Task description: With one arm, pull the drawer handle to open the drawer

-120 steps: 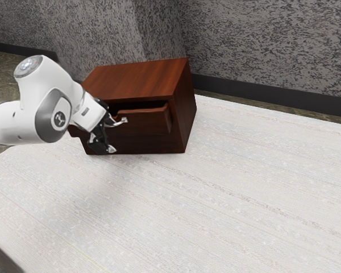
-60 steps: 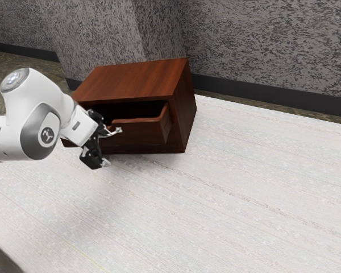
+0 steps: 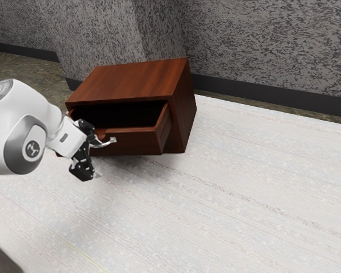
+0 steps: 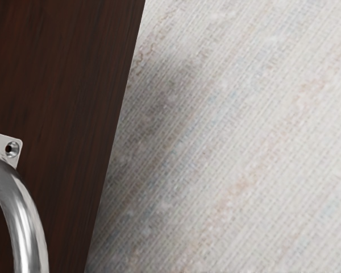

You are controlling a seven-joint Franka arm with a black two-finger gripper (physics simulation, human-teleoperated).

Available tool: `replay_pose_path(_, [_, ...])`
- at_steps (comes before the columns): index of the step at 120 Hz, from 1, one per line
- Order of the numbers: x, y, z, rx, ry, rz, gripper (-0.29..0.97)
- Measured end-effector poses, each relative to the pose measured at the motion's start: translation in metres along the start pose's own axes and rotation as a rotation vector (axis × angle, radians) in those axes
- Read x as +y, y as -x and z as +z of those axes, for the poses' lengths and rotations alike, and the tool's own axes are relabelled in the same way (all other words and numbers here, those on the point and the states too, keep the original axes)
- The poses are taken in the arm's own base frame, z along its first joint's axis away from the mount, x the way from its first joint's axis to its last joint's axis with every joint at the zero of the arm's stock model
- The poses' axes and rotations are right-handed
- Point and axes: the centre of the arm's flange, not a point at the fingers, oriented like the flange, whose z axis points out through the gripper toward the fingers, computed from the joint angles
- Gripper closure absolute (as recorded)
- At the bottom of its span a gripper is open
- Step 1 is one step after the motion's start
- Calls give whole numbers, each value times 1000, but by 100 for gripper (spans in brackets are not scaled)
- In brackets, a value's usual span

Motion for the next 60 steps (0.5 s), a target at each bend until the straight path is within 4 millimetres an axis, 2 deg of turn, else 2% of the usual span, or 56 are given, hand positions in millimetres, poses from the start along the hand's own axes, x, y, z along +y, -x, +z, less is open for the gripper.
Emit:
replay_pose_path(27, [9,-9,-6,11,-3,19,0])
replay_pose_path(60, [25,-5,-16,17,-1,19,0])
